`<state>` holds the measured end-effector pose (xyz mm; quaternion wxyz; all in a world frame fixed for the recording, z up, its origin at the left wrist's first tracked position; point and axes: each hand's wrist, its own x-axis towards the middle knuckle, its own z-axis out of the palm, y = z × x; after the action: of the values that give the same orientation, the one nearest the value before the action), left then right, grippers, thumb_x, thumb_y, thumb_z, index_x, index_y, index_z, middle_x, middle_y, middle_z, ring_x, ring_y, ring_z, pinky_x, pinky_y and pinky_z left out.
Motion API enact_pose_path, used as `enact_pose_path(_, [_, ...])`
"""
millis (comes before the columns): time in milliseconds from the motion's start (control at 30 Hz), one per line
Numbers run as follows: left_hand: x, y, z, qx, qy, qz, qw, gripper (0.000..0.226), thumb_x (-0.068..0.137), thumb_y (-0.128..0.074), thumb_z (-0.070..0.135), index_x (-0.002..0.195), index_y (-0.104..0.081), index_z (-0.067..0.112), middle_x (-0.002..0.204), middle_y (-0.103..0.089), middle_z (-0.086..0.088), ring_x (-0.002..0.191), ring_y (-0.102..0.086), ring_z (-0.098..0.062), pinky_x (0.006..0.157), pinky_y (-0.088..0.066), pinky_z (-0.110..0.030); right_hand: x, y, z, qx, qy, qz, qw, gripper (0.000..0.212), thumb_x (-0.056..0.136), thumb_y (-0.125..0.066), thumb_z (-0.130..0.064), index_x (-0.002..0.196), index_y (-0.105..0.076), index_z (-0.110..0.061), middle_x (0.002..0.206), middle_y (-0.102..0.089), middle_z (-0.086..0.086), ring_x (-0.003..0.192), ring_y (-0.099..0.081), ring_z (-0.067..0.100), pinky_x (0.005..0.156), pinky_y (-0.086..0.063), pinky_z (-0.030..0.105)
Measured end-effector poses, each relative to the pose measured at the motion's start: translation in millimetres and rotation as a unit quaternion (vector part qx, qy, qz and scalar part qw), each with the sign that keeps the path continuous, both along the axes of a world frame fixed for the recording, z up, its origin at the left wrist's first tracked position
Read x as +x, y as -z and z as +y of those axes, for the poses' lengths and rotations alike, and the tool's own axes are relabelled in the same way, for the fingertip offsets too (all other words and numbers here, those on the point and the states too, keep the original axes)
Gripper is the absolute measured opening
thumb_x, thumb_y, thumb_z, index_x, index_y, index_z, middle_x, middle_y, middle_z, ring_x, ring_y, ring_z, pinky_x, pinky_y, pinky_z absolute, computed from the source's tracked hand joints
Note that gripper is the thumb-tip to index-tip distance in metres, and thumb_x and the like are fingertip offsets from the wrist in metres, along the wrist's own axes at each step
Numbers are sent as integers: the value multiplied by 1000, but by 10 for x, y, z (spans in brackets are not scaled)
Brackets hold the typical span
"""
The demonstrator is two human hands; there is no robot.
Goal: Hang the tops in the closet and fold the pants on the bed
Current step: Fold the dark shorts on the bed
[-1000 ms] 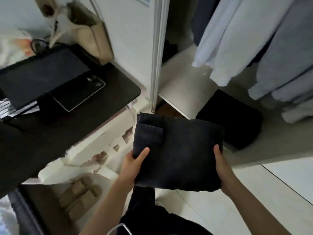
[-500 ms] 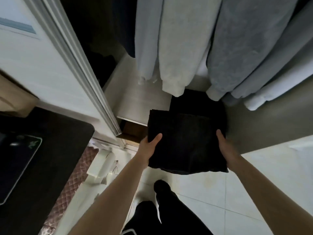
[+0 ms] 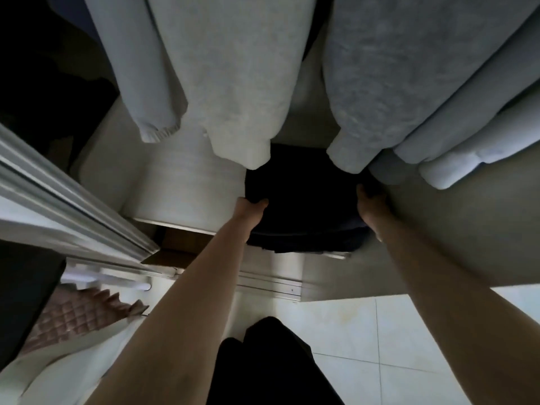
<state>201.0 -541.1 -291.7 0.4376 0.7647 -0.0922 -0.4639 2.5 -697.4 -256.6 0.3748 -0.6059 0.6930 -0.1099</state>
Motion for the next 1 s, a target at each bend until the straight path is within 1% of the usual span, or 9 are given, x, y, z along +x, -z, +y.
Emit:
enact_pose_path(167, [40, -5, 41, -24, -32, 51, 998, 44, 92, -65, 15, 131, -53, -1, 124, -62, -18, 111, -61, -34, 91, -51, -37, -39, 99, -45, 30, -1, 5, 1000, 55, 98, -48, -38, 133, -47, 3, 134, -52, 21, 120, -52, 43, 95, -47, 47])
enact_pose_path(300, [55, -95, 145, -99, -79, 124, 984, 34, 91, -66, 9, 124, -57, 9, 116, -66, -14, 102, -66, -30, 93, -54, -45, -111, 25, 107, -162, -43, 52, 984, 38, 100, -47, -20, 125, -50, 9, 128, -55, 29, 118, -51, 42, 93, -39, 40])
enact_pose_path(367, [33, -30, 270, -60, -36, 68, 995, 34, 91, -66, 13, 123, -57, 8, 117, -65, -15, 106, -65, -31, 94, -53, -47, -153, 58, 251, -211, -76, 89, 970, 35, 99, -48, -17, 120, -50, 11, 118, -57, 32, 108, -56, 45, 84, -41, 43])
enact_pose_path(467, [5, 118, 429, 42, 41, -38, 998, 36, 91, -66, 22, 119, -57, 1, 114, -65, -19, 105, -63, -35, 91, -54, -49, -149, 137, 368, -165, -93, 158, 969, 43, 99, -47, -20, 131, -37, 8, 120, -54, 34, 103, -57, 48, 79, -45, 47])
enact_pose_path(600, [-42, 143, 483, 61, 54, -57, 995, 37, 89, -68, 28, 115, -53, 5, 112, -62, -19, 104, -63, -38, 88, -55, -48, -184, 139, 488, -108, -107, 184, 971, 45, 101, -40, -21, 135, -31, 6, 121, -53, 35, 106, -56, 49, 83, -44, 47])
enact_pose_path(733, [-112, 11, 693, 82, 84, -29, 993, 34, 88, -62, 17, 119, -48, 10, 111, -64, -20, 101, -65, -39, 89, -55, -51, -364, 19, 669, 2, -51, 156, 986, 45, 102, -37, -21, 130, -33, 13, 127, -50, 35, 117, -52, 45, 89, -43, 41])
enact_pose_path(867, [-166, -212, 987, 81, 86, -7, 993, 40, 88, -59, 12, 126, -45, 11, 112, -63, -20, 103, -65, -36, 94, -54, -46, -552, -271, 990, 24, -90, 167, 982, 42, 99, -41, -25, 129, -47, 3, 126, -54, 26, 116, -53, 36, 82, -43, 30])
enact_pose_path(933, [-196, -348, 1108, 63, 87, -11, 994, 32, 89, -54, 7, 120, -47, 13, 102, -63, -16, 90, -68, -30, 86, -58, -41, -608, -398, 1224, -3, -86, 163, 983, 42, 97, -48, -26, 126, -50, 4, 126, -55, 27, 116, -53, 38, 90, -41, 36])
enact_pose_path(1000, [-256, -515, 1200, 28, 71, 12, 997, 24, 90, -51, 1, 111, -50, 12, 86, -61, -12, 68, -62, -22, 65, -55, -32, -663, -485, 1452, -3, -69, 109, 992, 43, 96, -51, -21, 129, -47, 5, 128, -55, 26, 117, -52, 40, 90, -39, 36])
